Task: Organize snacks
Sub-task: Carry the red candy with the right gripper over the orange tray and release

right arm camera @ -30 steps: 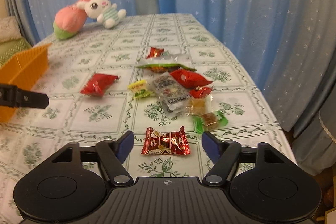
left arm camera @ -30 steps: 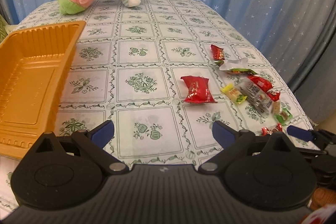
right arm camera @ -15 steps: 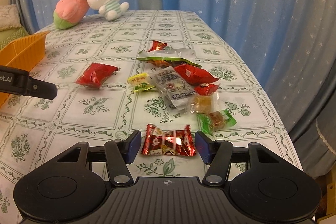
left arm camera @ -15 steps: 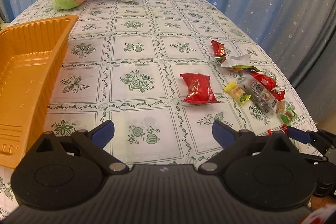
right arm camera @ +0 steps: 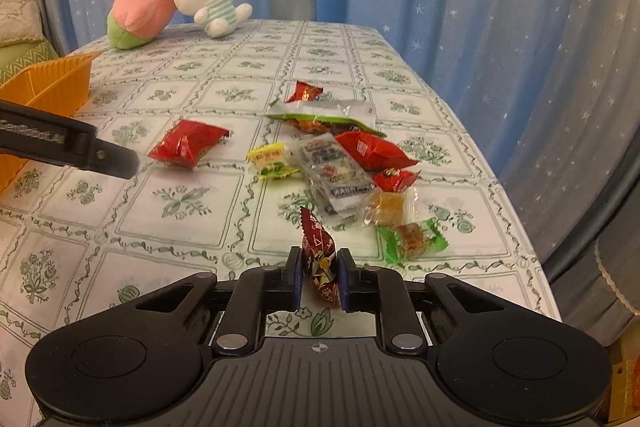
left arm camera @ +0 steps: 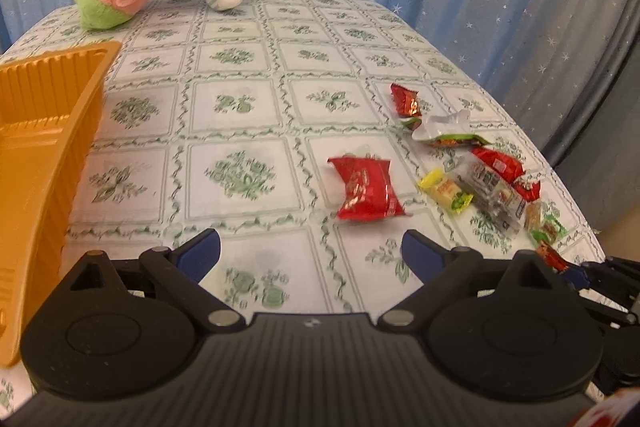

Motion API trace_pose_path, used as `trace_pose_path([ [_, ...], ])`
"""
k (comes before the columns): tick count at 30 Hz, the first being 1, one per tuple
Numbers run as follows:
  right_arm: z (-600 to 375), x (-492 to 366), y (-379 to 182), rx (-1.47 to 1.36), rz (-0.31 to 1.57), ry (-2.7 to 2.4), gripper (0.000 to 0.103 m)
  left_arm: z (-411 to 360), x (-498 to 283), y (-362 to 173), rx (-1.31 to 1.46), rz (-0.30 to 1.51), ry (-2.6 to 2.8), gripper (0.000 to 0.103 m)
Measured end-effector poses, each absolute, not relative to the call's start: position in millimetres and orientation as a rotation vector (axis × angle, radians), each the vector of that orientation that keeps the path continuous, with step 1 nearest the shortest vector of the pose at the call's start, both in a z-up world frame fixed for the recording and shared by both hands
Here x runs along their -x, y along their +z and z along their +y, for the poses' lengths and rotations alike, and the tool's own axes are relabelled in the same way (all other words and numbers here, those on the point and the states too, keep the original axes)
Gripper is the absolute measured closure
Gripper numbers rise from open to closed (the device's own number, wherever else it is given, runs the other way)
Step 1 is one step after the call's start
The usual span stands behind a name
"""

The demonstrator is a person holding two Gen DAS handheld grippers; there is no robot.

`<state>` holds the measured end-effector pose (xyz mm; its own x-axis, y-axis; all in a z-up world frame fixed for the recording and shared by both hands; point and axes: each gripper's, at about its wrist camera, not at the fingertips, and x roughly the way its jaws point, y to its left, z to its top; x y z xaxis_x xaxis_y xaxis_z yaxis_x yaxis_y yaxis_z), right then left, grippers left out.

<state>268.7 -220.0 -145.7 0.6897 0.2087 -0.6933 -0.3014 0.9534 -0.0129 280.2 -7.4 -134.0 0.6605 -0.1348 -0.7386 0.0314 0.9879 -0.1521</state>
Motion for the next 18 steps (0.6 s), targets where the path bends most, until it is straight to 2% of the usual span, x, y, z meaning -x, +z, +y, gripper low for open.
trace_pose_path([
  [6, -222.7, -273.3, -133.9, 0.119, 0.741, 0.286, 0.085, -16.4, -303.8, -135.3, 0.129, 0.815, -0.129, 0.012],
  [10, -223.2, -277.3, -129.9, 0.116, 0.736, 0.279, 0.085, -27.1, -320.8, -141.1, 0.111, 0.817, -0.164, 0.020],
  [15, -222.1, -280.8, -129.0, 0.114, 0.744, 0.269, 0.085, -38.8, -334.7, -147.9, 0.078, 0.838, -0.204, 0.041],
  [17, -222.4, -281.7, -128.1, 0.110, 0.746, 0.266, 0.085, -42.3, -339.0, -151.7, 0.062, 0.853, -0.211, 0.062],
  [18, -222.6, -282.2, -127.4, 0.109, 0.747, 0.265, 0.086, -43.8, -340.0, -152.9, 0.048, 0.856, -0.207, 0.066],
])
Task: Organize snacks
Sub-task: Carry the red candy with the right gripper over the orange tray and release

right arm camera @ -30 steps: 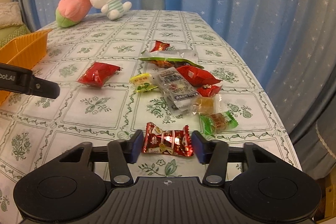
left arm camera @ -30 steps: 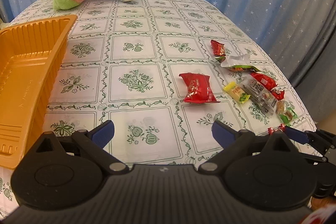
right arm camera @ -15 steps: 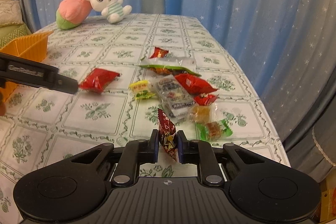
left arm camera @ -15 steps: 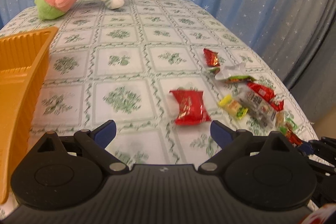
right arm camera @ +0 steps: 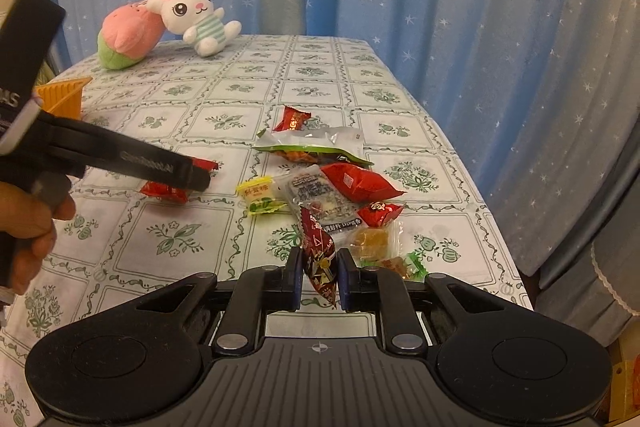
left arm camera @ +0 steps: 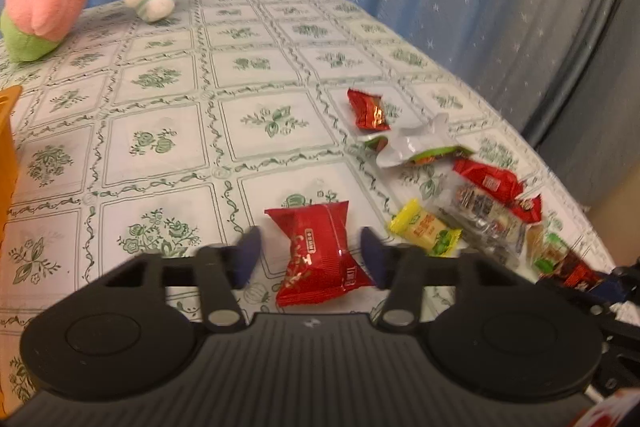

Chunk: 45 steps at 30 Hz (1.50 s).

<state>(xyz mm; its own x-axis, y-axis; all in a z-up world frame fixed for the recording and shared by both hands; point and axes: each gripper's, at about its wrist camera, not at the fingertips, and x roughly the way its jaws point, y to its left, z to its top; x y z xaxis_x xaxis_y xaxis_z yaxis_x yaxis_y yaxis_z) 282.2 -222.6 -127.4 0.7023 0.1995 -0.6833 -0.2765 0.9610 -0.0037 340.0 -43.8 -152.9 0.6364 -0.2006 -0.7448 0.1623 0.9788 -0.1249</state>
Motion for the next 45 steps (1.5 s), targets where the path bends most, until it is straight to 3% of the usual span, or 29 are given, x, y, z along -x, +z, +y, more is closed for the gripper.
trace_pose_path([
  [1, -222.4, -282.7, -126.7, 0.108, 0.748, 0.265, 0.086, -44.4, -339.8, -152.4, 0.034, 0.854, -0.202, 0.074],
  [4, -221.5, -283.1, -123.3, 0.106, 0.747, 0.264, 0.086, -41.0, -334.3, -147.7, 0.035, 0.859, -0.189, 0.078],
  [14, -198.4, -280.2, -83.1, 0.106, 0.710, 0.321, 0.086, -8.7, -292.9, -93.7, 0.078, 0.814, -0.144, 0.078],
  [25, -104.5, -276.7, -31.2, 0.101, 0.709, 0.554, 0.085, 87.4, -243.6, -33.2, 0.053, 0.760, 0.000, 0.078],
  [34, -0.2, -266.8, -25.0, 0.083, 0.735, 0.734, 0.085, 184.2, -206.1, -35.2, 0.065, 0.798, 0.144, 0.078],
  [42, 58.1, -270.4, -46.9, 0.105, 0.789, 0.798, 0.085, 223.2, -199.7, -57.4, 0.091, 0.830, 0.174, 0.078],
  [45, 65.5, -271.3, -52.3, 0.112, 0.801, 0.800, 0.085, 231.9, -199.8, -64.1, 0.099, 0.834, 0.190, 0.070],
])
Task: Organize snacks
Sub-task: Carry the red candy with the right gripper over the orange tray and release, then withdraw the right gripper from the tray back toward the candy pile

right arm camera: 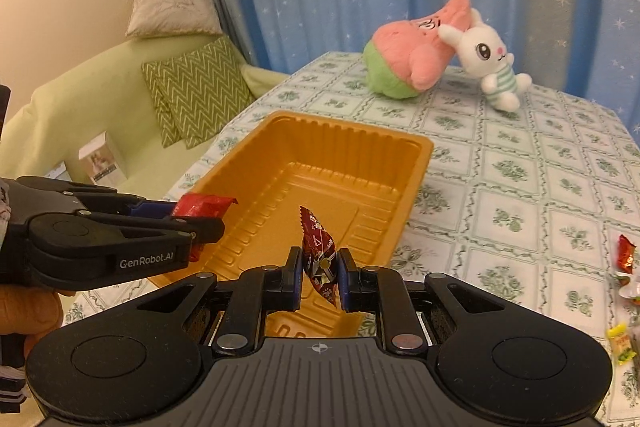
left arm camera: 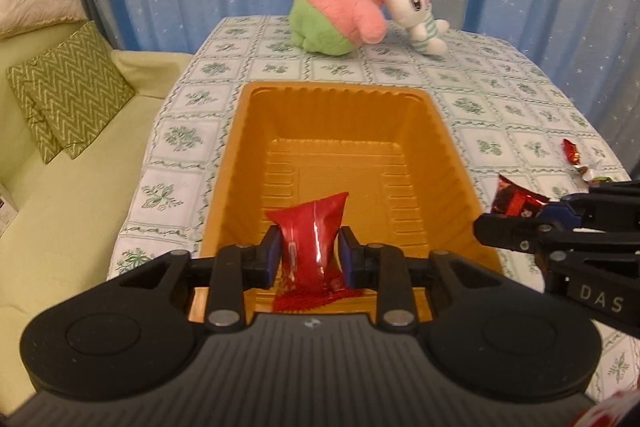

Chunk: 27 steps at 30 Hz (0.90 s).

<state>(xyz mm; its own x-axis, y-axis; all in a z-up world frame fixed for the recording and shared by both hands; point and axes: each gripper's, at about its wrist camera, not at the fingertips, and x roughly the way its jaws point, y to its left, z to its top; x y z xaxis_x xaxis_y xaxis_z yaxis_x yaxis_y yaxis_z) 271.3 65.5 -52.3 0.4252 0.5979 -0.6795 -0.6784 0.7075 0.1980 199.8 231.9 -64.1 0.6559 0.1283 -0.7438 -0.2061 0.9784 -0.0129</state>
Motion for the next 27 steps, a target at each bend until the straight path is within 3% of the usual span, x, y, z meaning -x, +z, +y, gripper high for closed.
trace_pose_path([
  [2, 68.0, -272.8, -55.5, 0.115, 0.809, 0.795, 0.085, 236.7, -198.7, -66.2, 0.114, 0.830, 0.193, 0.062],
  [16, 82.0, -275.9, -57.9, 0.075, 0.808, 0.815, 0.084, 260.5, -165.9, -53.2, 0.139, 0.767, 0.264, 0.046],
  [20, 78.6, -275.2, -51.2, 0.042, 0.789, 0.807, 0.053, 262.7, -156.5, -48.9, 0.140, 0.757, 0.276, 0.040],
  [27, 49.7, -264.2, -33.9, -0.001, 0.783, 0.740, 0.052, 248.5, -140.0, -38.2, 0.165, 0.743, 0.259, 0.032],
])
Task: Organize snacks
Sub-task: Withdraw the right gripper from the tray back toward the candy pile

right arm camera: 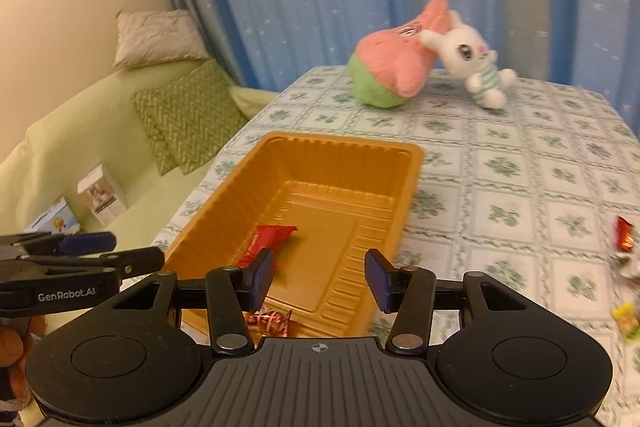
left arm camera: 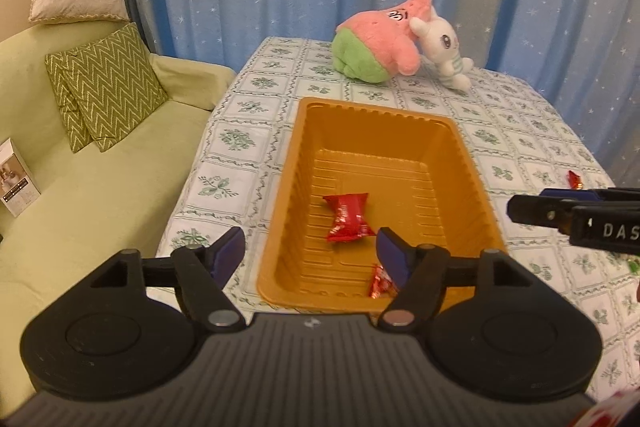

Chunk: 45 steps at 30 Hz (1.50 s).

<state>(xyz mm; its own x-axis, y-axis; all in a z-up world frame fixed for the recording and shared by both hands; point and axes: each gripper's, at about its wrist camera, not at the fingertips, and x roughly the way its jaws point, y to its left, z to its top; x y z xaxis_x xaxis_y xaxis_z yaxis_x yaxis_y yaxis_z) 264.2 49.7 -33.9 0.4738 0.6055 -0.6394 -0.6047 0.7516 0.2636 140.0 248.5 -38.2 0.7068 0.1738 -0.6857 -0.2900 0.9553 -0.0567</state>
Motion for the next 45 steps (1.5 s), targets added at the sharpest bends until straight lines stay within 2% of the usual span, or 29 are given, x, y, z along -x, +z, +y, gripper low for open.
trace_pose_path([
  [23, -123.6, -180.7, 17.7, -0.040, 0.684, 0.395, 0.050, 109.5, -111.5, 6.5, 0.157, 0.677, 0.050, 0.013],
  [45, -256.4, -162.0, 13.3, -0.081, 0.673, 0.151, 0.050, 12.1, -133.5, 0.6, 0.087, 0.717, -0.106, 0.012],
])
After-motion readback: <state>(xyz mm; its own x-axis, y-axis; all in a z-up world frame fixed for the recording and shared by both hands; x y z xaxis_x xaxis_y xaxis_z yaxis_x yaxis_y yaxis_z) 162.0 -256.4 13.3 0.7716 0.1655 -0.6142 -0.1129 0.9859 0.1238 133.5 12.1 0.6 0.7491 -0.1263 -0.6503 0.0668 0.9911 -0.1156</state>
